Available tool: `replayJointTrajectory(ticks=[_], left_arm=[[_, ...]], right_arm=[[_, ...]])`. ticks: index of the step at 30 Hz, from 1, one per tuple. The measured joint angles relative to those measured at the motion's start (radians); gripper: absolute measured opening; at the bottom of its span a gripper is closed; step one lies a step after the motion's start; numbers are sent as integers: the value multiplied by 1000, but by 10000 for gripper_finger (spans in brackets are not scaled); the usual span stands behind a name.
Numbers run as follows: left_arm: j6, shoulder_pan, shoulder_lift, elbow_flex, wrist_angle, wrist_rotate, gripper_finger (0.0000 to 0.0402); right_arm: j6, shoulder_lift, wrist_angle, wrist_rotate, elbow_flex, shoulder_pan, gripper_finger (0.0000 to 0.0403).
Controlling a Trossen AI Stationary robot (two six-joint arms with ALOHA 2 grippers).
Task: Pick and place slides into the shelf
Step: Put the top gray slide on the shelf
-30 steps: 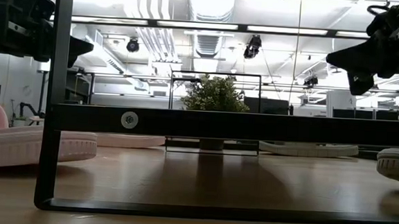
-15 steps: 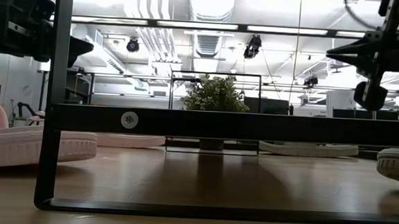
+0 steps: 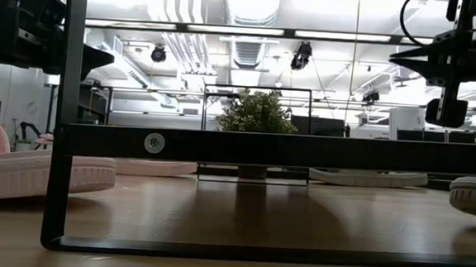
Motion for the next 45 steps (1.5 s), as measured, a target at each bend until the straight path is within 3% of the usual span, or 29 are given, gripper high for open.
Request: replayJointTrajectory(ticks=[4,6,9,14,17,28,39,45], left_arm=[[-29,0,-2,0,0,-4,0],[-164,-1,-3,0,4,14,0],[-461,-1,1,0,4,6,0],[-1174,0,3,0,1,7,0],[-1406,0,3,0,-3,7,0],[-1496,0,9,0,8,7,0],[-1556,0,9,0,20,6,0],[-1598,-1,9,0,26,-51,0]], right_arm=[[4,0,23,1,0,0,9],[4,0,31,1,0,0,9],[16,0,29,1,0,0,9],[34,0,30,8,0,0,9],[68,0,30,8,0,0,9],[21,0,29,71,0,0,9],[81,0,29,88,0,0,9],[41,0,30,111,0,0,9]])
